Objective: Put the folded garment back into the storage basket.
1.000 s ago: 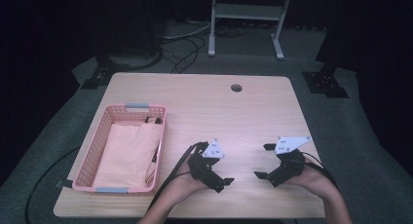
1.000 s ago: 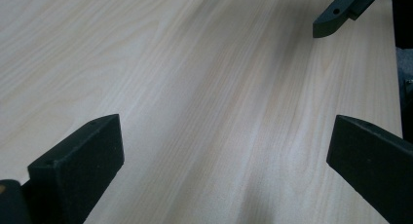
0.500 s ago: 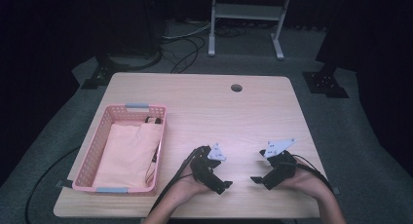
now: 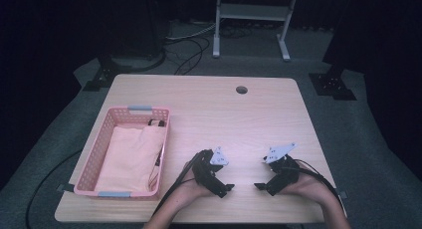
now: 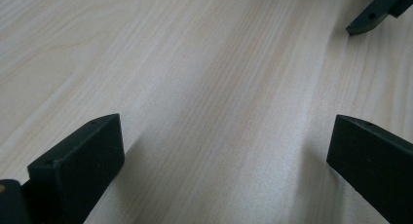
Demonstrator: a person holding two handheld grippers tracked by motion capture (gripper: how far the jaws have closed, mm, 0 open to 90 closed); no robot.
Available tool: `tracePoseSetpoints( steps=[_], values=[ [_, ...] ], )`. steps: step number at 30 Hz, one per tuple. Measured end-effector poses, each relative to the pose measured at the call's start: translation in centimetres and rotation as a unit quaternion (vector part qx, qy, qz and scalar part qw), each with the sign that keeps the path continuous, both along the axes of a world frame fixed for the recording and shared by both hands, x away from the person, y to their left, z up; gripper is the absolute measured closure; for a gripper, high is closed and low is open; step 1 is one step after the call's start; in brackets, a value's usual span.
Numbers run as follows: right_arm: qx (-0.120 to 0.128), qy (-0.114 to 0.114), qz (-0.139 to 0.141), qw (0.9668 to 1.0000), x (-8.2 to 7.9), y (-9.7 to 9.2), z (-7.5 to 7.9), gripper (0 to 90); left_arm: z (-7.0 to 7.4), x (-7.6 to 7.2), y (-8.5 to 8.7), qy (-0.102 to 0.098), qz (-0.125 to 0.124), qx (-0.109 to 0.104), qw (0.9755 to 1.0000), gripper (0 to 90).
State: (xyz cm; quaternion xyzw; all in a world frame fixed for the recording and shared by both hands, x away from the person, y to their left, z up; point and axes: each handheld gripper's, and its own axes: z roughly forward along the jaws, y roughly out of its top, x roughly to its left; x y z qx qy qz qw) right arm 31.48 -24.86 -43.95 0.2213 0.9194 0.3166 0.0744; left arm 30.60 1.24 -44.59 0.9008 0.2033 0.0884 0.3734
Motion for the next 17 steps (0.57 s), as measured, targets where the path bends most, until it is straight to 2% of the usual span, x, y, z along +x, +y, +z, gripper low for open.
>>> tracePoseSetpoints(
  steps=[3,6,17],
  values=[
    [0.005,-0.002,-0.002,1.0000,-0.04,-0.05,-0.07,0.0,-0.04,0.01,-0.02,-0.003,0.000,0.001,1.0000,0.0],
    [0.026,-0.014,-0.004,0.9996,-0.04,-0.24,-0.41,0.0,-0.05,0.00,-0.03,-0.004,0.000,0.001,1.0000,0.0],
    [0.037,-0.022,-0.009,0.9990,0.03,-0.21,-0.63,0.0,-0.05,-0.01,-0.02,-0.004,0.000,0.001,1.0000,0.0]
  ],
)
